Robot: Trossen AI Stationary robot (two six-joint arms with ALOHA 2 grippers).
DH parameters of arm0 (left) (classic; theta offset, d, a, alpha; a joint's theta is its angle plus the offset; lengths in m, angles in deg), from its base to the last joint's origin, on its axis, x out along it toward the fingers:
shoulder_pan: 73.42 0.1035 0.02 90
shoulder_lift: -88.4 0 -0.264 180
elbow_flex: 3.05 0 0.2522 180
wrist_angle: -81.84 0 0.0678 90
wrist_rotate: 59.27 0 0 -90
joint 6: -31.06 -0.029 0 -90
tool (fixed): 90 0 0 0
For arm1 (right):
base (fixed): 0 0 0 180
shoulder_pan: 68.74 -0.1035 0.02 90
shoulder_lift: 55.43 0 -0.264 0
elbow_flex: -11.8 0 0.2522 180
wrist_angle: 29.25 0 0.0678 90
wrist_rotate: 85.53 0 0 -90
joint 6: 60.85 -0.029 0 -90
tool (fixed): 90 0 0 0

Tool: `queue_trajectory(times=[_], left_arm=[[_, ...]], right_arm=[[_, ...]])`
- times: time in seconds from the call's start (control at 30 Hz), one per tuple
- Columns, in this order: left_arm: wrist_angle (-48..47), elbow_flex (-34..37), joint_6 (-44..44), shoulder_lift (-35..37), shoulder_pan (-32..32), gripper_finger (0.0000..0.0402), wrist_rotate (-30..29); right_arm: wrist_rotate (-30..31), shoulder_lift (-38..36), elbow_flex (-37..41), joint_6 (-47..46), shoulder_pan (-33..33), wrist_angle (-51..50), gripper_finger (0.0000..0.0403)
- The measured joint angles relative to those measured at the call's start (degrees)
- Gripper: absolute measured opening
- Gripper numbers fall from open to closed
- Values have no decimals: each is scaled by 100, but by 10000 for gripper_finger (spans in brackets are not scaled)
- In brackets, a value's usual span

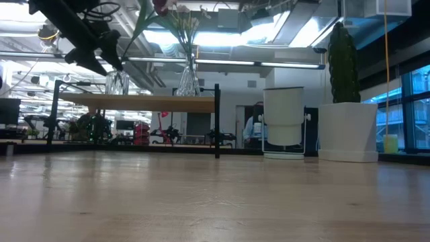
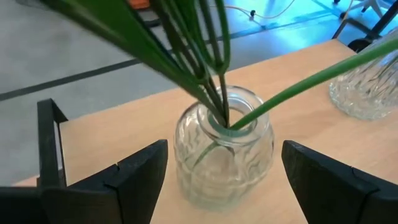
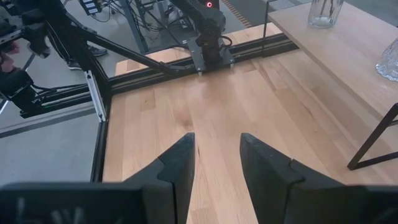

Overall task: Pick and place flowers into a vace then onto a shelf
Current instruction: Return to Home Position

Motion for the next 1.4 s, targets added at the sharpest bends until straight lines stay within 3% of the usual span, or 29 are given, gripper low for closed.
queue_trajectory(times=[0.33, 0.57, 0.63, 0.83, 0.93, 1.07, 1.2, 1.4], left_arm=[[-570, -2, 282, 363, 0, 306, 301], [-978, -2, 406, 952, -141, 306, 1643], [-976, -2, 409, 1236, -243, 306, 2109], [-955, -6, 710, 2214, -714, 306, 3648], [-936, -4, 936, 2653, -955, 306, 3951], [-899, -4, 1173, 3114, -1180, 306, 3920], [-258, 193, 1488, 3409, -1243, 306, 3919], [2055, 1556, 2517, 3732, -1251, 306, 3908]], right_arm=[[-49, 0, 0, -2, 1, 0, 130], [-360, 0, 0, -179, 2, 2, 130], [-677, 16, 0, -295, 2, 7, 130], [-875, 382, -4, -183, 202, 361, 130], [-1433, 713, -4, 357, 429, 948, 130], [-2205, 959, 0, 1051, 703, 1872, 130], [-2401, 1059, -2, 1345, 911, 2368, 130], [-2380, 1225, 0, 1512, 1144, 2640, 130]])
